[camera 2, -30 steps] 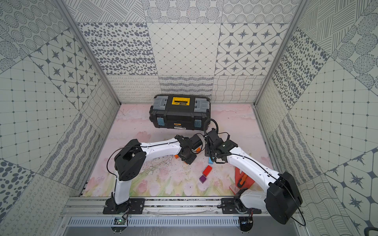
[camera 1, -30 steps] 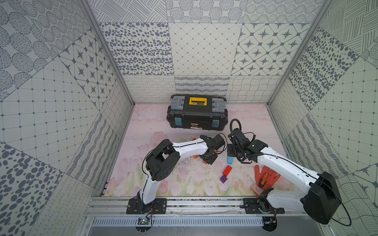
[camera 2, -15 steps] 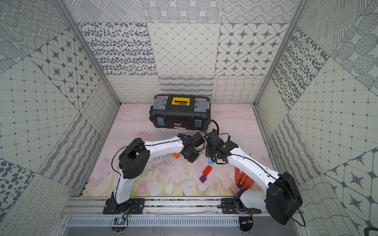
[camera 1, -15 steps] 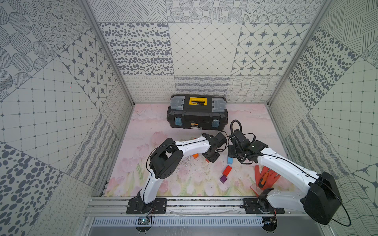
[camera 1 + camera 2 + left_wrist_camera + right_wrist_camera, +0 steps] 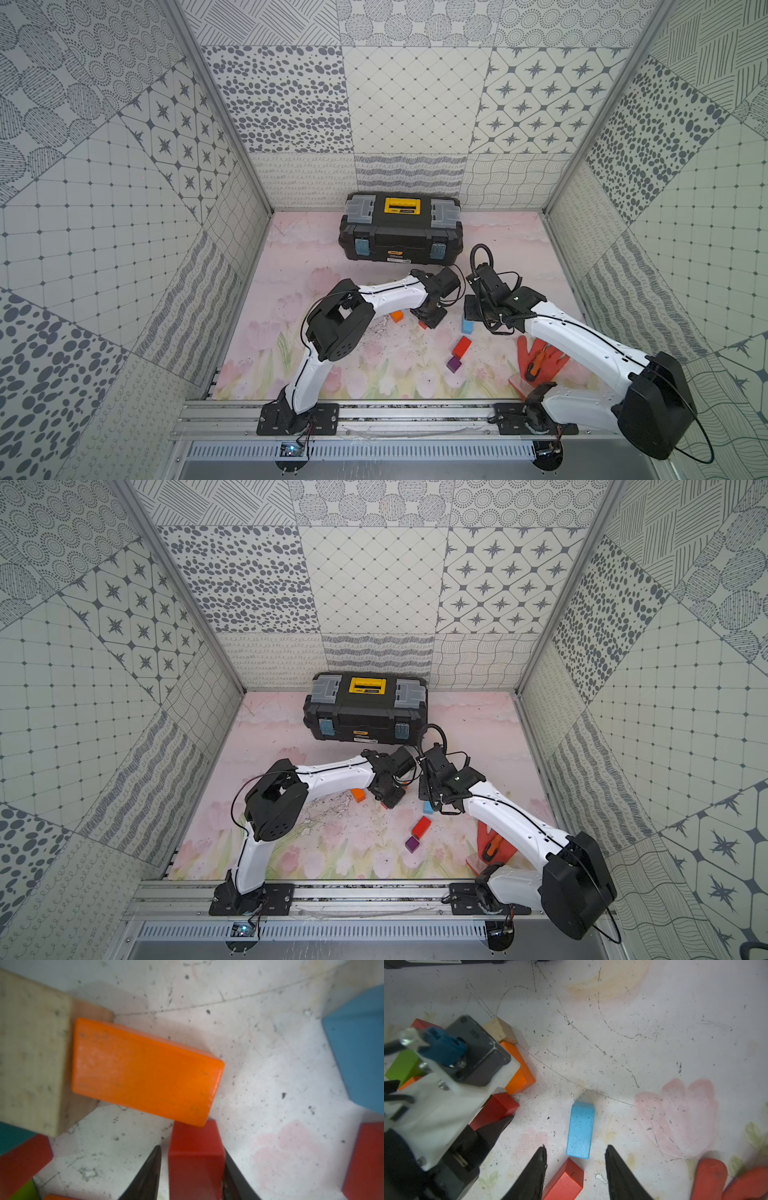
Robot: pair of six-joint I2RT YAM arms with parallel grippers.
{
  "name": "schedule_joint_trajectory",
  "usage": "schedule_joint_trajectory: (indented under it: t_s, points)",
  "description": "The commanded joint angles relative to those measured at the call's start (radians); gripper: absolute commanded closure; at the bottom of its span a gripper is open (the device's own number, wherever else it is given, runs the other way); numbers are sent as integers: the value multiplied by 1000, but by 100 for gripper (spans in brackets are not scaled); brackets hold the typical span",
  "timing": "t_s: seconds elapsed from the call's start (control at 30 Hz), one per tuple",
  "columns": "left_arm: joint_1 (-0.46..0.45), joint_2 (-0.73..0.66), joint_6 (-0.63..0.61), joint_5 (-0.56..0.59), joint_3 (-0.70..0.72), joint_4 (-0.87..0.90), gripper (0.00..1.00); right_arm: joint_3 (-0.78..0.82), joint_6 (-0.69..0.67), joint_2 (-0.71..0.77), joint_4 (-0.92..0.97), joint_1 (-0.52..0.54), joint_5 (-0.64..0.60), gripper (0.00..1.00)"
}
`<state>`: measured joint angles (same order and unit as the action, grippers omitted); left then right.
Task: Assemble a heart with building blocks
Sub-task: Assemble the building block at the center of the board.
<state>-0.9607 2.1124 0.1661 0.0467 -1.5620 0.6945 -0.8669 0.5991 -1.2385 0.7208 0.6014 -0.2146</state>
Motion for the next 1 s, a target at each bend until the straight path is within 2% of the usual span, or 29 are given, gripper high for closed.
schedule_joint_trajectory:
  t_s: [0.0,0.13,0.63,0.73,0.87,0.97]
  points:
    - [5,-11,-14,23,-9,-1,65,4,7,19,-20,-6,-1,51]
    - [5,-17,-14,23,-10,-3,75,3,5,16,-23,-6,3,51]
    - [13,27,-23,17,-62,7,77,-2,-9,11,-17,-11,4,51]
    - [13,30,-22,21,-63,8,74,-1,-10,11,-17,-12,5,52]
    - [12,26,-19,30,-57,7,59,-1,-10,12,-18,-12,8,51]
    - [12,20,-17,30,-50,2,53,-1,-10,12,-18,-12,9,50]
